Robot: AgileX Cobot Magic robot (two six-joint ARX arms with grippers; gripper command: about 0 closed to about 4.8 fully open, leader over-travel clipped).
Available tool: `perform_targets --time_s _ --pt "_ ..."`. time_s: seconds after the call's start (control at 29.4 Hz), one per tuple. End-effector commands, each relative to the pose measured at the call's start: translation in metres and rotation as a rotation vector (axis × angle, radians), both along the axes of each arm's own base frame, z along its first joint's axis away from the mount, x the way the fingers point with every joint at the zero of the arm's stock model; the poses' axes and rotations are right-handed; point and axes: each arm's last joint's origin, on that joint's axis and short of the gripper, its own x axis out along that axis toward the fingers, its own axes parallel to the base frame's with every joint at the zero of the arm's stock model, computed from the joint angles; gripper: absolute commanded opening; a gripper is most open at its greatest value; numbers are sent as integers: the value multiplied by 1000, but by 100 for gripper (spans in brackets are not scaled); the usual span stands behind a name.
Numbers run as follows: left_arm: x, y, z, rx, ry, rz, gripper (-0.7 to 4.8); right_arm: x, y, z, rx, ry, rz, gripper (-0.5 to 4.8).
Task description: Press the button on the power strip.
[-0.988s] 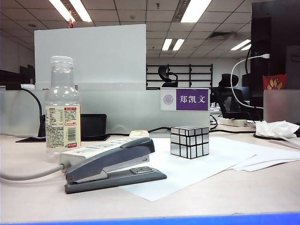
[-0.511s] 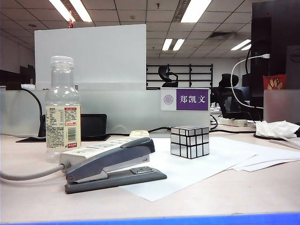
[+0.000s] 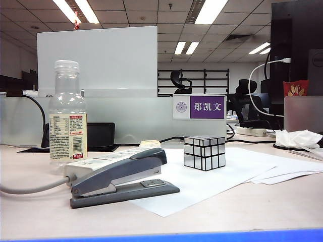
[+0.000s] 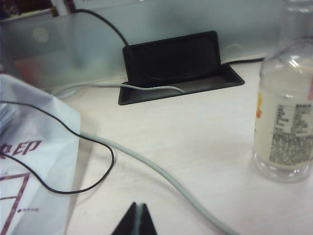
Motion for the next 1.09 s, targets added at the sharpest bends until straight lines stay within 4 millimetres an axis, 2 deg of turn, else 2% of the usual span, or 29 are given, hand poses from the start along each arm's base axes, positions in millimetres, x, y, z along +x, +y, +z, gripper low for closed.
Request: perform_targets --time_s 0.03,0.27,0.48,0.65,1.09 --pt "0 0 1 -42 -6 -1 -5 0 -1 1 -4 -13 -28 0" --pt "0 0 2 -38 -17 7 -5 0 -1 0 -3 3 -25 0" --pt "0 3 3 -71 -37 97 -4 0 0 0 -4 1 -9 0" --pt "0 3 3 -75 -37 97 -5 0 1 -1 -96 18 34 0" --pt "0 3 3 -75 -38 96 -5 0 1 -1 -86 17 47 0"
